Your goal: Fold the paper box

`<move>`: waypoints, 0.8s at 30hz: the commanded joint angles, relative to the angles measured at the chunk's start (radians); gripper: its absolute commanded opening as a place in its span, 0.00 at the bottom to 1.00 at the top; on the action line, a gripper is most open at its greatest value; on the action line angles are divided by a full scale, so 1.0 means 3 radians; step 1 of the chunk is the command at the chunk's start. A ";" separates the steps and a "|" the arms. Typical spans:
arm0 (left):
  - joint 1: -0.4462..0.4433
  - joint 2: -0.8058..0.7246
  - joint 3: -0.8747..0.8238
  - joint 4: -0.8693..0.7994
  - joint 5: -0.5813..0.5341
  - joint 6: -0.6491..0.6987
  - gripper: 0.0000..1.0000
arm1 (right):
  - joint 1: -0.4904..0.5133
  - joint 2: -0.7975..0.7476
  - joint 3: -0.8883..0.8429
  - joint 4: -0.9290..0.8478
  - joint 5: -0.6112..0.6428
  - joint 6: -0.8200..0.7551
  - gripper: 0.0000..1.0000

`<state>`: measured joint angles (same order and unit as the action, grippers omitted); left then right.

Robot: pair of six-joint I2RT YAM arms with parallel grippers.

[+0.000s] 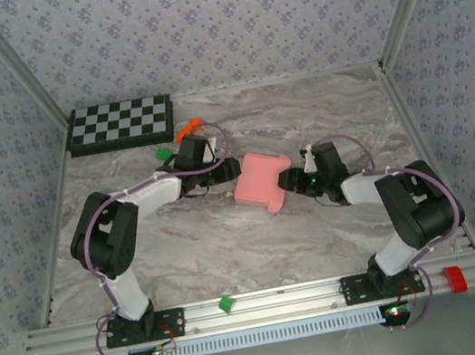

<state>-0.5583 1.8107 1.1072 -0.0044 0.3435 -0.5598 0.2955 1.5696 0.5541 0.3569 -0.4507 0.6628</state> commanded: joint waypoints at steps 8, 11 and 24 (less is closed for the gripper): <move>-0.0002 0.0217 0.0189 0.0020 0.0259 -0.0060 0.45 | -0.0014 0.0175 0.0050 0.0307 -0.0179 0.0155 0.53; -0.0002 0.0252 0.0208 0.0029 0.0296 -0.0069 0.44 | -0.0010 0.0226 0.0058 0.0350 -0.0188 0.0182 0.53; -0.0001 0.0396 0.0258 0.0045 0.0464 -0.0102 0.33 | 0.0066 0.0383 0.0125 0.0736 -0.0485 0.0299 0.48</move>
<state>-0.5583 1.9144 1.1610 0.0017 0.4572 -0.5869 0.3073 1.6726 0.5678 0.5396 -0.5632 0.7414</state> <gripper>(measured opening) 0.334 0.477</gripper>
